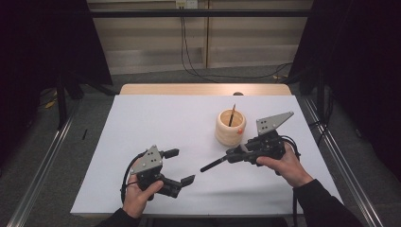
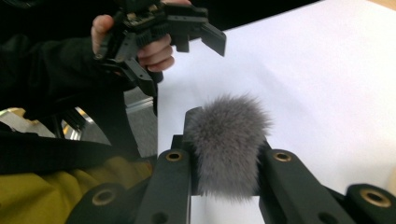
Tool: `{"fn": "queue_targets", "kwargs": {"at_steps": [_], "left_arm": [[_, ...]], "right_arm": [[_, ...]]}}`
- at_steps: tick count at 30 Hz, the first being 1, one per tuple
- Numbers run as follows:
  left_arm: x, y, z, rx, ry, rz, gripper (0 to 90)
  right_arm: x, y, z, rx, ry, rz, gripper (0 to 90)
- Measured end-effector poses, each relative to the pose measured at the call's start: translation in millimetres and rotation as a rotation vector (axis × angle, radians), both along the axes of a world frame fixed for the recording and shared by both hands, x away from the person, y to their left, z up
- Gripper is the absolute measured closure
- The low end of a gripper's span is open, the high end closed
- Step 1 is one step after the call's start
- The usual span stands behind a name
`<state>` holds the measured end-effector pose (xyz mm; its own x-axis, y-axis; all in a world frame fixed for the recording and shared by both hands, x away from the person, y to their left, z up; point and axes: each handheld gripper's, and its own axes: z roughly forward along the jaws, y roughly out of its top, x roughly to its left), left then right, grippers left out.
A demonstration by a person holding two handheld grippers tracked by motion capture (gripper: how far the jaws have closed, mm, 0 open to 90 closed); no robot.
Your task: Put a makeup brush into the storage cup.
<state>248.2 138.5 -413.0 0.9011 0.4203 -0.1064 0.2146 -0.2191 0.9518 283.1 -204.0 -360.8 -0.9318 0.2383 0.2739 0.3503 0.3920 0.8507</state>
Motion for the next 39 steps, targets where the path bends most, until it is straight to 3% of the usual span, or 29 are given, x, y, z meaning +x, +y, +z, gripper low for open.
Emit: {"fn": "queue_targets", "kwargs": {"at_steps": [11,20,31,39], "left_arm": [[-0.2,-1.9,-1.2,0.026,-0.011,-0.015,2.5],[0.5,-4.2,-0.9,0.010,-0.009,-0.022,2.8],[2.9,-13.9,-4.9,0.046,-0.005,-0.045,3.3],[6.6,-22.2,-6.4,0.061,0.014,-0.054,4.3]], "right_arm": [[8.4,5.9,4.1,-0.125,0.046,-0.005,78.5],[13.6,14.3,8.8,-0.230,0.067,-0.004,78.5],[19.2,23.6,9.7,-0.346,0.098,0.010,78.5],[21.2,30.3,9.4,-0.387,0.106,0.014,78.4]]}}
